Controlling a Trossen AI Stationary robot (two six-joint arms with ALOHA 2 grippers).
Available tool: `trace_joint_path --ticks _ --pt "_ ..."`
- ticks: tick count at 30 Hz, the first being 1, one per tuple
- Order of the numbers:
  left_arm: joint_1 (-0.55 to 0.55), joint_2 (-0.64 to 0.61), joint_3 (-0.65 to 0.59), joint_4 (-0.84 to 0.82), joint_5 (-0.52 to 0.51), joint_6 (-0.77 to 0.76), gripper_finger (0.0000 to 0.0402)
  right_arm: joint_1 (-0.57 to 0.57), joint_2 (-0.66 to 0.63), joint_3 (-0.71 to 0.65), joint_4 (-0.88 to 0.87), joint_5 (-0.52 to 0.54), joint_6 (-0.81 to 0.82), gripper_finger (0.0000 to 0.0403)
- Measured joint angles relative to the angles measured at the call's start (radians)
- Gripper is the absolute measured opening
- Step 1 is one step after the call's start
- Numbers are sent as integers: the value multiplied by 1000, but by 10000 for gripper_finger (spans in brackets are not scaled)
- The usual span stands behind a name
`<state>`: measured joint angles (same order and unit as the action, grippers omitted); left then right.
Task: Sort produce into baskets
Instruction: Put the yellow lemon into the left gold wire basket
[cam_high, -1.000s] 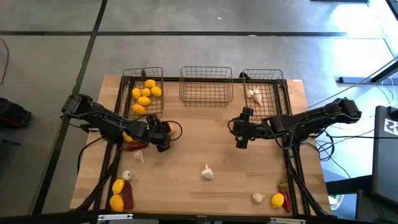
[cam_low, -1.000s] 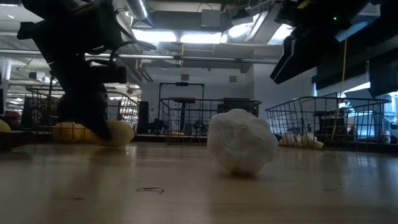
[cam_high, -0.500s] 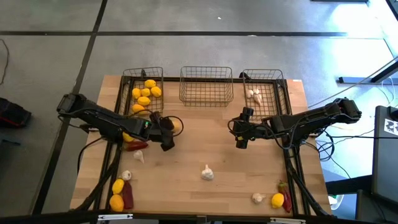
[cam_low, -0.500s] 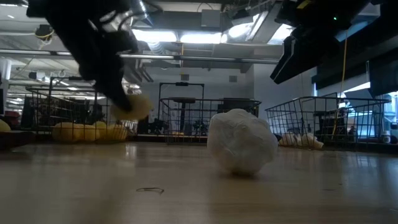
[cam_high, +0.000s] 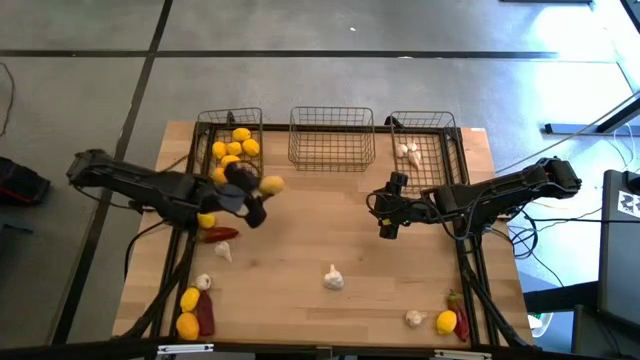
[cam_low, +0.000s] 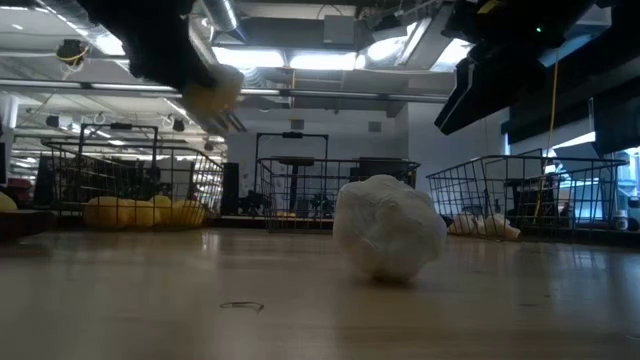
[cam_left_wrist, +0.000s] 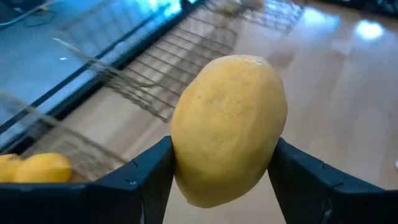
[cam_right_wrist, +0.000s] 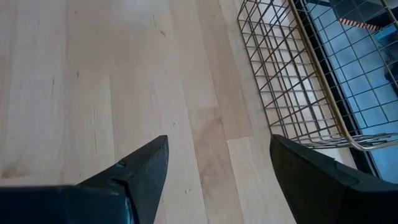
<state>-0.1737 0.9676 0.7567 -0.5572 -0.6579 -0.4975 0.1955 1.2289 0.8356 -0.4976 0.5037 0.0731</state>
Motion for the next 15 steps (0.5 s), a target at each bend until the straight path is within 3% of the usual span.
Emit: trace_joint_path --ticks 8,15 --pt "98 -152 0 -124 -71 -115 228 0 0 0 1 0 0 276" --pt "247 -180 0 -214 -90 -156 228 0 0 0 1 0 0 275"
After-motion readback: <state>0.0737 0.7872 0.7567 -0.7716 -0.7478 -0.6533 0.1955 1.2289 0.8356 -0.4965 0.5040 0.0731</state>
